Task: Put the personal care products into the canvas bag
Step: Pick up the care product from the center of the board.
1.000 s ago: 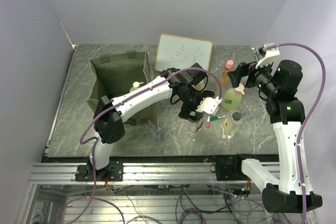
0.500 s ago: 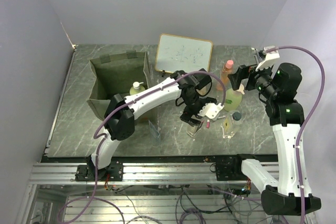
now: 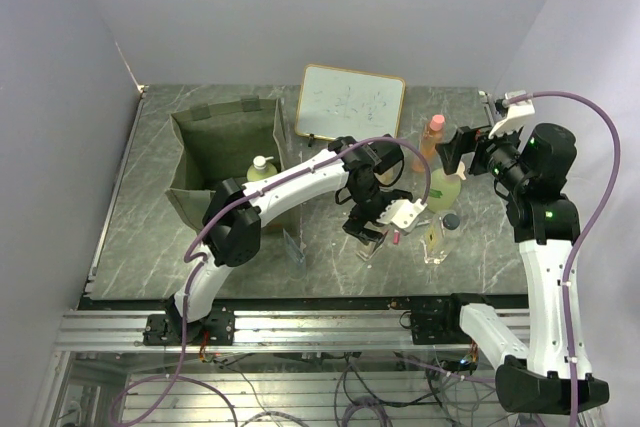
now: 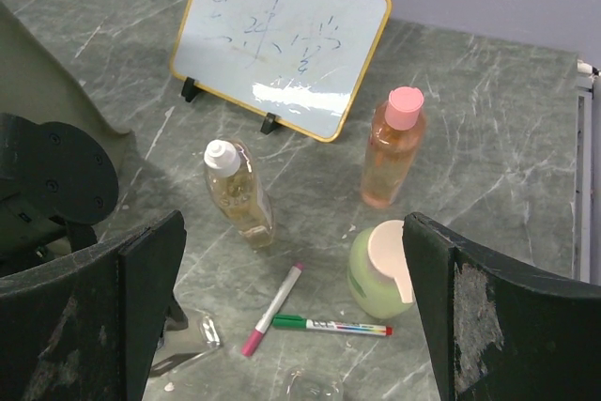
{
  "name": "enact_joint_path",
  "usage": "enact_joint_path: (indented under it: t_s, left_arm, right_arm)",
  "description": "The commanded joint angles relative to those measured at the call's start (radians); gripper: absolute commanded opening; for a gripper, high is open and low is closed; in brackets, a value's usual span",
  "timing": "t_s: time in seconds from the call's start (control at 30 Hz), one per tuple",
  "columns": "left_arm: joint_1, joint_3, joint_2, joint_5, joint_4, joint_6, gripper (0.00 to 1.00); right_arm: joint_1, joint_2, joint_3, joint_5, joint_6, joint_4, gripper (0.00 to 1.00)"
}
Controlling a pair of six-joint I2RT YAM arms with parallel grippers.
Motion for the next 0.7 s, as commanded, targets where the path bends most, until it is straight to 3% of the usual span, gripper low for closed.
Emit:
enact_joint_path:
  t_s: [0.0, 0.17, 0.23, 0.57, 0.67]
  left_arm:
    - [-0.011, 0.015, 0.011, 0.065, 0.015, -0.019, 0.96]
    - [-0.011, 0.019, 0.012, 0.066, 0.009, -0.015, 0.9]
    - [-0.012, 0.026, 0.013, 0.071, 0.007, -0.017, 0.82]
    - [-0.01, 0.046, -0.041, 0.05, 0.014, -0.103, 0.12]
    - [-0.01, 0.024, -0.091, 0.032, 0.021, -0.121, 0.07]
  right_arm:
    - [-0.009, -0.013, -0.015, -0.011, 0.001, -0.008, 1.0]
    - [-0.009, -0.018, -0.019, -0.016, 0.002, -0.008, 1.0]
    - [-0.01, -0.019, -0.022, -0.016, 0.002, -0.008, 1.0]
    - [-0.014, -0.019, -0.02, -0.009, -0.007, -0.011, 1.0]
    - [-0.014, -0.014, -0.02, -0.009, -0.007, -0.013, 1.0]
